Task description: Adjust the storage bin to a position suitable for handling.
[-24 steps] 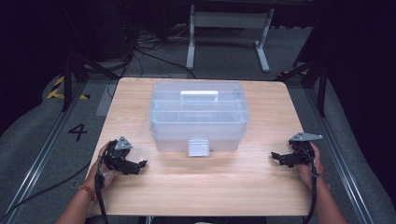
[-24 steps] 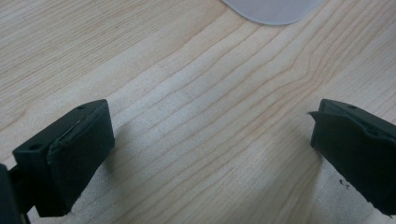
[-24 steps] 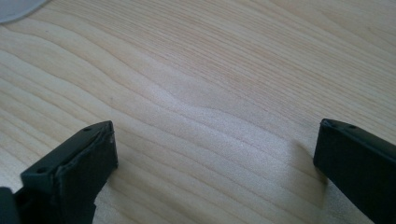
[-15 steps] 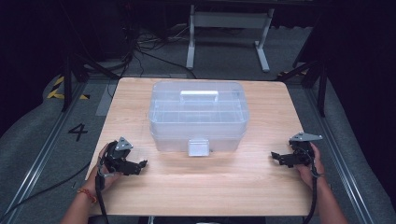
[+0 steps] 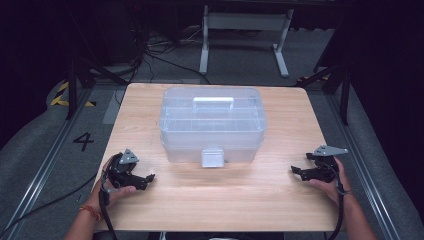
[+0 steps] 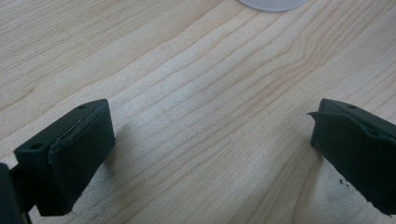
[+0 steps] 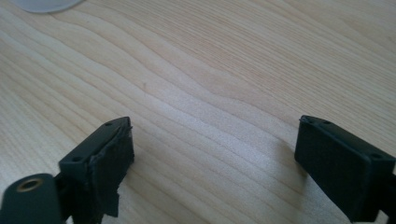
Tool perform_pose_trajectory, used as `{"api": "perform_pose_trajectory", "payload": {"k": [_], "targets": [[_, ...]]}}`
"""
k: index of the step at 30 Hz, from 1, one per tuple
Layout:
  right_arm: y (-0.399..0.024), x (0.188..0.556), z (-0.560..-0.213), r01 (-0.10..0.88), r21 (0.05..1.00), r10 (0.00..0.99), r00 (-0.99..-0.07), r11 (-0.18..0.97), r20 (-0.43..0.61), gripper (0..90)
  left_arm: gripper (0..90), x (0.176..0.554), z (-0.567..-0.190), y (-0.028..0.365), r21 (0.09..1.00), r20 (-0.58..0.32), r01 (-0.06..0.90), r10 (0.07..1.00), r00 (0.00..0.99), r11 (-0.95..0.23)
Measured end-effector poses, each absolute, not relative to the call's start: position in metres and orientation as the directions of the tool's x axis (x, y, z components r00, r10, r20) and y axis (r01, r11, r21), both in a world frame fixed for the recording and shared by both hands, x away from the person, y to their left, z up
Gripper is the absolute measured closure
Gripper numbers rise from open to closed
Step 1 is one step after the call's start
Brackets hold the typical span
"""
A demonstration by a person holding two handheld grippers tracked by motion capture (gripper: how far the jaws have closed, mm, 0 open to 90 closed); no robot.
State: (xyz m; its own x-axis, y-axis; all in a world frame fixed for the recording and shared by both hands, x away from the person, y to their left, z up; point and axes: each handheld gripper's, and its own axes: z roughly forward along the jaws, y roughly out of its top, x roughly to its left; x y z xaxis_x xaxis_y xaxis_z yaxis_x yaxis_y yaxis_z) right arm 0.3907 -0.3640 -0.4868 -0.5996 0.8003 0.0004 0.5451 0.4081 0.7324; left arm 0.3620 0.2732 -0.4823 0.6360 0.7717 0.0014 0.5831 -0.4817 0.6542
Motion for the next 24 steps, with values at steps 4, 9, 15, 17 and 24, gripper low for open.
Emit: {"api": "perform_pose_trajectory", "payload": {"k": [4,9,15,17,24], "targets": [[-0.364,0.389,-0.486,0.541,0.737,0.808,-0.59,0.405,-0.011,17.0,0.1,0.363,-0.482,0.274,0.651,-0.008,0.584,0.765,0.644,-0.486],[-0.365,0.384,-0.483,0.527,0.756,0.81,-0.586,0.389,-0.007,24.1,0.1,0.364,-0.482,0.274,0.654,0.001,0.576,0.763,0.647,-0.49],[-0.366,0.383,-0.477,0.514,0.775,0.813,-0.582,0.368,0.001,27.0,0.1,0.364,-0.482,0.274,0.653,0.002,0.576,0.762,0.648,-0.492],[-0.363,0.383,-0.475,0.505,0.777,0.812,-0.584,0.375,-0.012,29.2,0.1,0.364,-0.482,0.274,0.653,0.002,0.576,0.762,0.648,-0.492],[-0.352,0.379,-0.464,0.455,0.802,0.796,-0.604,0.387,-0.041,30.9,0.1,0.364,-0.482,0.274,0.653,0.002,0.576,0.762,0.648,-0.492]]}}
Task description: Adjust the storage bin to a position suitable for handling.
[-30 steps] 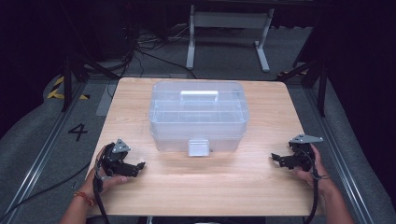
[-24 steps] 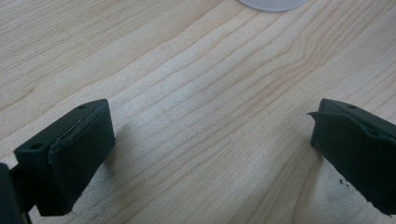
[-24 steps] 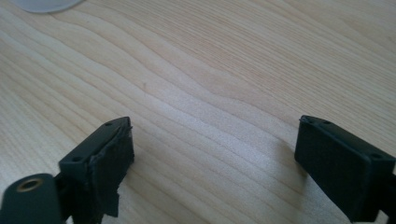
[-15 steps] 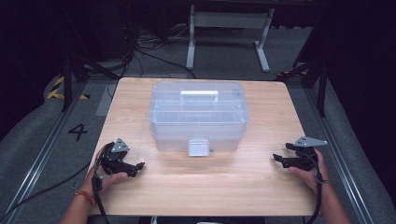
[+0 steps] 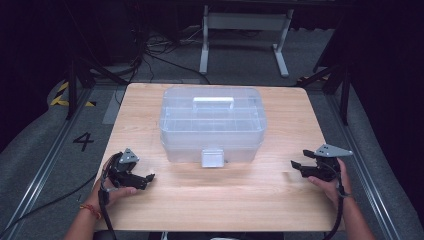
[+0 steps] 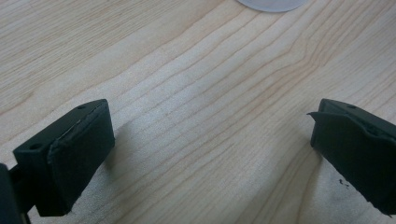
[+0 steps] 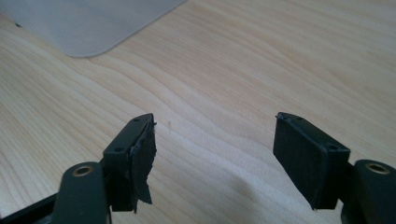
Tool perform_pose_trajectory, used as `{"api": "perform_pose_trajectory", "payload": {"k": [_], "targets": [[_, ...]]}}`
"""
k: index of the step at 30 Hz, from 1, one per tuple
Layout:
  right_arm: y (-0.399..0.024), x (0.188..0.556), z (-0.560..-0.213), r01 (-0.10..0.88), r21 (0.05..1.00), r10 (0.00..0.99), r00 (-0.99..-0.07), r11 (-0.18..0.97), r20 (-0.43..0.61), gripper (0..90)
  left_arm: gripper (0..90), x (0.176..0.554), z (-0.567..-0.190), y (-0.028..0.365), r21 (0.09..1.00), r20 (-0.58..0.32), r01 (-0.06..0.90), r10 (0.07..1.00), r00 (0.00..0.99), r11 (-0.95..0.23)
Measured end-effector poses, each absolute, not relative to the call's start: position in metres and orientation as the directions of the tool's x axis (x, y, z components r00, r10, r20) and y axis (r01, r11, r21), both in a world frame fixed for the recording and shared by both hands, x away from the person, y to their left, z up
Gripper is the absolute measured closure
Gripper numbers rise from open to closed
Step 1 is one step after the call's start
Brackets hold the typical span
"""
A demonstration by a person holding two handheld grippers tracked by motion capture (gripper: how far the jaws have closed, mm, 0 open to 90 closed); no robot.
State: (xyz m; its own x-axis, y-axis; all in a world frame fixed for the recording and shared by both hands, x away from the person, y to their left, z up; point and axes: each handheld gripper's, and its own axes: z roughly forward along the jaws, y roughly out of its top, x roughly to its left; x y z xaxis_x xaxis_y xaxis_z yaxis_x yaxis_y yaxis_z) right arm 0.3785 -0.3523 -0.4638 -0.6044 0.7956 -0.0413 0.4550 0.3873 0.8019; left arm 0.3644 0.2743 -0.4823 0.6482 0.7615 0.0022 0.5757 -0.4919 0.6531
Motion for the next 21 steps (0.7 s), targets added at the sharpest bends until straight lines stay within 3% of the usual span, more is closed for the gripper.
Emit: {"api": "perform_pose_trajectory", "payload": {"k": [21], "targets": [[-0.313,0.377,-0.409,0.332,0.863,0.757,-0.648,0.381,-0.084,31.6,0.5,0.364,-0.482,0.274,0.652,0.002,0.579,0.764,0.645,-0.49]]}}
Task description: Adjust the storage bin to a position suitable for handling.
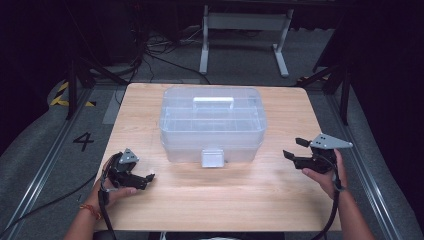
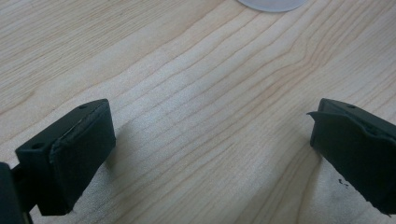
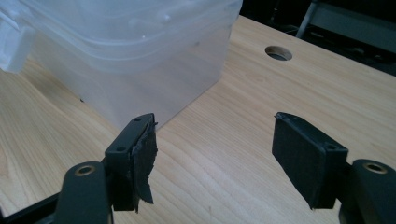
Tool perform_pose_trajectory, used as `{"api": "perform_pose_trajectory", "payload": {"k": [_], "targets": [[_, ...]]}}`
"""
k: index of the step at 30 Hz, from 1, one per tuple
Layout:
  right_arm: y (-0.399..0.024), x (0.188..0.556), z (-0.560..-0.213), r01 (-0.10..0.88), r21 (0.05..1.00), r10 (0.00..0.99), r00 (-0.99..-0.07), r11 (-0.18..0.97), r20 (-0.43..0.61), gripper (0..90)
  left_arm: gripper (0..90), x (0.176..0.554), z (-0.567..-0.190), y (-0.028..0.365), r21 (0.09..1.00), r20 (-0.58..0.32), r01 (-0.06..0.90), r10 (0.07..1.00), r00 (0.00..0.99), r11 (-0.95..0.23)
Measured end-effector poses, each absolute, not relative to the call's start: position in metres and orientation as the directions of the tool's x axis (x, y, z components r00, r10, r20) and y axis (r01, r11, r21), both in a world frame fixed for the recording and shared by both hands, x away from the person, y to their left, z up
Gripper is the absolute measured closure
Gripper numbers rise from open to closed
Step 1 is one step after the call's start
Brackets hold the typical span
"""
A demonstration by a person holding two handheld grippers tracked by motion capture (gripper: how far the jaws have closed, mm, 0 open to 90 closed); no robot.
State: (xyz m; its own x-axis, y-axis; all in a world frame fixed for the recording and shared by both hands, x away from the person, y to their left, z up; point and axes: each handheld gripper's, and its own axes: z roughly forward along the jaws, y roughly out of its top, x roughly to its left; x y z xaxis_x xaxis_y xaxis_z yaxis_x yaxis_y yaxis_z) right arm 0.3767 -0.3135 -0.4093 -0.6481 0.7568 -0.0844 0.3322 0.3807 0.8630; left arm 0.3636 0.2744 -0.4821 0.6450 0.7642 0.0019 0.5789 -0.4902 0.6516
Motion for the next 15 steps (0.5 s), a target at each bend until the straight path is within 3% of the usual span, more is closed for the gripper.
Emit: {"api": "perform_pose_trajectory", "payload": {"k": [15], "targets": [[-0.306,0.38,-0.38,0.283,0.874,0.743,-0.658,0.395,-0.123,31.6,0.7,0.362,-0.482,0.274,0.65,-0.009,0.587,0.768,0.64,-0.482]]}}
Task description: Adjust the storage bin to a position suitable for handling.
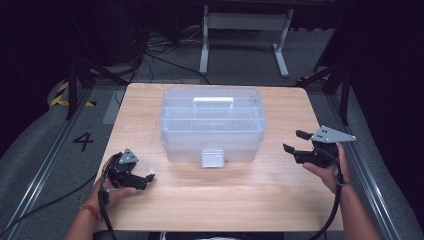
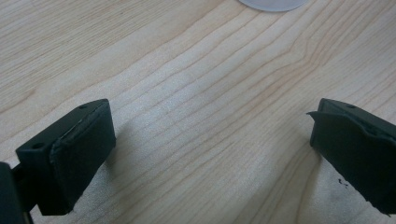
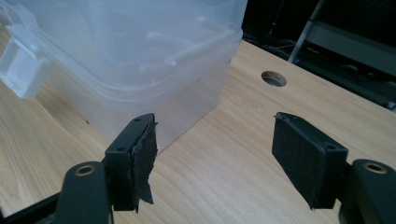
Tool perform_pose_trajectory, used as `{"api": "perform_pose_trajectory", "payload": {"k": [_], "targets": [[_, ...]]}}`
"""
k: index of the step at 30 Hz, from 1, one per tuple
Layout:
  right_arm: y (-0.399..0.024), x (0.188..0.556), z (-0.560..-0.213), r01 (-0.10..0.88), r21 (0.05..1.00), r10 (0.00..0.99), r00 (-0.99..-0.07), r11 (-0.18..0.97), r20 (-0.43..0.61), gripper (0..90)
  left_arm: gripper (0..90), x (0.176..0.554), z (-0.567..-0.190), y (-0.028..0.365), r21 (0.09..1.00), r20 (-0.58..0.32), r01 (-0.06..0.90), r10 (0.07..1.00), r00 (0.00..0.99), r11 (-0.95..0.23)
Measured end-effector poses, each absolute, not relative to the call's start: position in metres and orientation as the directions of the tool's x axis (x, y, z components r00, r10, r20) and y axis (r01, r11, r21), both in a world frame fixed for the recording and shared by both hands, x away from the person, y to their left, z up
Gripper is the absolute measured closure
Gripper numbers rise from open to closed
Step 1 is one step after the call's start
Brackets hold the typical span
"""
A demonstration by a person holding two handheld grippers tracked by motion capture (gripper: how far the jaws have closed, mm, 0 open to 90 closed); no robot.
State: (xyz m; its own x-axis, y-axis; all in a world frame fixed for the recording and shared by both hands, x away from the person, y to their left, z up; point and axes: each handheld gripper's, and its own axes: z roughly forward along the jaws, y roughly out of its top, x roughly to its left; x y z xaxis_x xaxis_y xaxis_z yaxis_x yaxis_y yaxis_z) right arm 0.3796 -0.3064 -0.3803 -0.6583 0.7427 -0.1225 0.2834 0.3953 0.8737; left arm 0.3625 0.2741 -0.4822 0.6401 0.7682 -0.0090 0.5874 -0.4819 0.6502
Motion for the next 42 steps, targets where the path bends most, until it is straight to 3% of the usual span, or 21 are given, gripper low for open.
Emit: {"api": "perform_pose_trajectory", "payload": {"k": [18,42], "targets": [[-0.273,0.398,-0.327,0.193,0.883,0.697,-0.692,0.427,-0.186,31.7,0.6,0.363,-0.482,0.274,0.649,-0.005,0.584,0.766,0.643,-0.487],[-0.217,0.432,-0.311,0.186,0.867,0.649,-0.737,0.462,-0.187,32.7,0.6,0.363,-0.482,0.275,0.651,0.0,0.58,0.764,0.645,-0.49]]}}
